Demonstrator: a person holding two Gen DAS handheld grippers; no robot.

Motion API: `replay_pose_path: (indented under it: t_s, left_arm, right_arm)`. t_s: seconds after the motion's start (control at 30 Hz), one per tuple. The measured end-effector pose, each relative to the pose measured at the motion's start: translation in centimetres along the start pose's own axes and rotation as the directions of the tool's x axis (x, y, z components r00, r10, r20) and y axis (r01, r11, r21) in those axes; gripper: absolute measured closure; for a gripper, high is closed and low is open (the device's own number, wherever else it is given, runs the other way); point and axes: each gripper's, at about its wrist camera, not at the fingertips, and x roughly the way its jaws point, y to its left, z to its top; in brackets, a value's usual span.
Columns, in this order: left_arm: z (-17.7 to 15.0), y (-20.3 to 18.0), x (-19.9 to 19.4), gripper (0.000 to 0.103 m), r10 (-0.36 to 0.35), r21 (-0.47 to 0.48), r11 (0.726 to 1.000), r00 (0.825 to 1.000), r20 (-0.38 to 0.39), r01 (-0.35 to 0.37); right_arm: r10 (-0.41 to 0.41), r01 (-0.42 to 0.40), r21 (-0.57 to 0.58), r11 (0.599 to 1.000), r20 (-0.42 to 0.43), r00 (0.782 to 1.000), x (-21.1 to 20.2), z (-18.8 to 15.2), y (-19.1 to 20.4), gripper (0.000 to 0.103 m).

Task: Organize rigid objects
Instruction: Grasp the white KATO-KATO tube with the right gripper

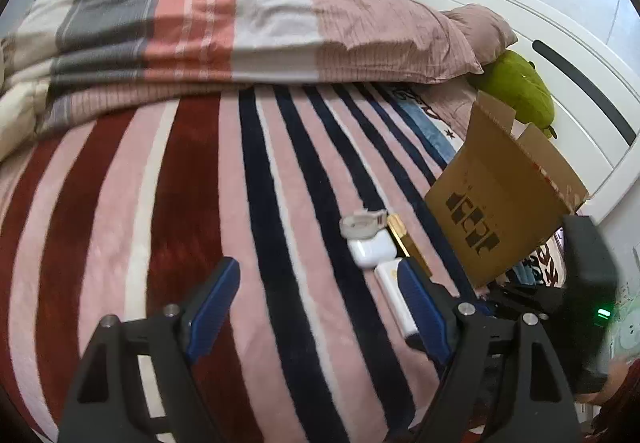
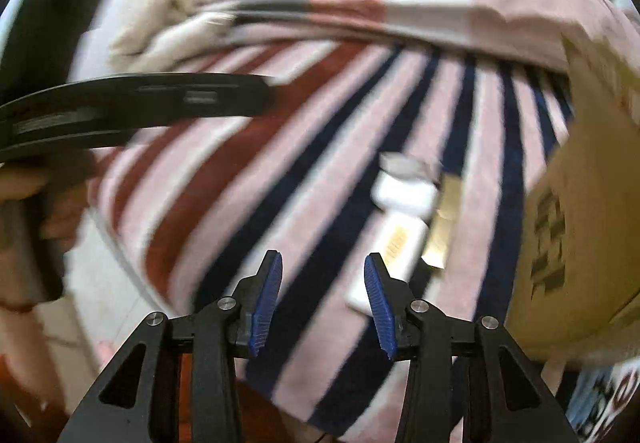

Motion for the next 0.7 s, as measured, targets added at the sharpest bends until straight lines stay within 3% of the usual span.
replay_pose_path:
  t_s: [0.1, 0.3, 0.4, 0.57, 0.7]
  left_arm:
    - [-0.8, 0.3, 0.1, 0.025, -0.007, -0.013, 1.000, 1.000, -0.006, 0.007]
    - [-1.1, 0.3, -0.2, 0.025, -0.009, -0.017, 1.000, 1.000, 0.002, 0.009]
    - [-0.9, 0.3, -0.3, 0.025, -0.012, -0.013, 1.000, 1.000, 0.004, 0.012]
    - [-0.7, -0.2, -0.2, 0.025, -0.043, 0.002, 0.999, 0.999, -0.005, 0.043]
    - [0.2, -1.4, -0.4, 0.025, -0.119, 0.013, 0.993, 0.993, -0.006, 0.119]
  right_arm:
    - [-0.058, 0.058, 0.068, 0.996, -0.011, 0.998, 2.2, -0.7, -1.1, 0.056]
    - [-0.119, 0.117, 0.096, 0.988, 0.025, 0.993, 4.3, -0.4, -1.7, 0.056]
    - [-0.152, 0.148, 0.070, 0.986, 0.048, 0.987, 4.6, -0.1, -1.7, 0.069]
    - [-0.108, 0.108, 0.004, 0.994, 0.080, 0.991, 3.2, -0.1, -1.0, 0.072]
    - [-0.028, 0.037, -0.062, 0.997, 0.127, 0.992, 0.7, 1.0, -0.1, 0.072]
